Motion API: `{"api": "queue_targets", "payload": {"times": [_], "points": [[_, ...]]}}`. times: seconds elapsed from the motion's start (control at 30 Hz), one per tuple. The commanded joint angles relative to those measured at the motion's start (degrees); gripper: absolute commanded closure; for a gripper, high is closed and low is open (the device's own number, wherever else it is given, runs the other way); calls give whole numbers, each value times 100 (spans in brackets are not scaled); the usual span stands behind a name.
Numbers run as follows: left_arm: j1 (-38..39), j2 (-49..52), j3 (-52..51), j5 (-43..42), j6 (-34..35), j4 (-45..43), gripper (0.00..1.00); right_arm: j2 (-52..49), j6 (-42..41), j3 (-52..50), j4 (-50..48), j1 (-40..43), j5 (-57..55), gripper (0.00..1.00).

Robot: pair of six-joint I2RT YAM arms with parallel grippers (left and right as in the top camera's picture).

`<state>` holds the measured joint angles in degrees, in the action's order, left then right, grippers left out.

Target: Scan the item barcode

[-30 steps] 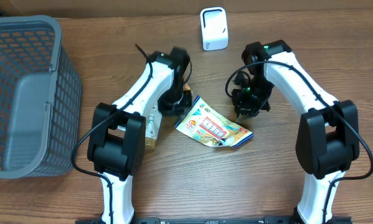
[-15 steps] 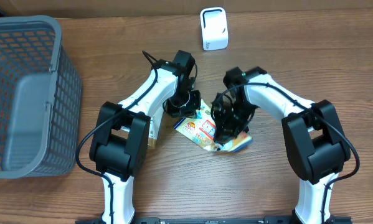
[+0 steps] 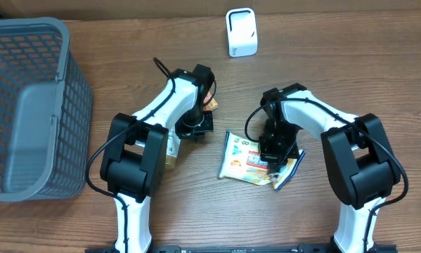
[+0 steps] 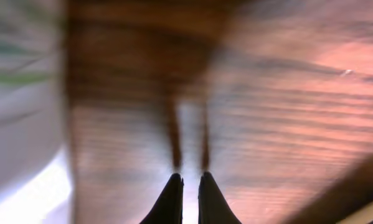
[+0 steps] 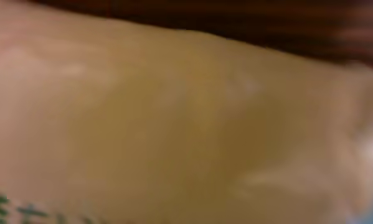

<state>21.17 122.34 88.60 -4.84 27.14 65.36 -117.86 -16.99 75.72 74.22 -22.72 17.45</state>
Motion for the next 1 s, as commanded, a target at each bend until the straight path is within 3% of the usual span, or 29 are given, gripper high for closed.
{"api": "queue_targets", "payload": {"times": [0.0,0.2,0.47,0.73,0.97], "points": [[-48,-61,863,-61,-63,334,96,22,-212,498,0,142,-953,96],[216,-138,1379,-2387,-1145,487,96,22,-63,885,-7,160,-951,96],[859,-111,645,-3132,-1040,90,96,22,-63,883,-151,409,-883,96],[1034,-98,-70,-3211,-758,-612,96,20,258,863,-317,903,-407,96],[841,-74,-345,-2524,-378,-754,96,15,330,640,-601,1016,-157,96]]}}
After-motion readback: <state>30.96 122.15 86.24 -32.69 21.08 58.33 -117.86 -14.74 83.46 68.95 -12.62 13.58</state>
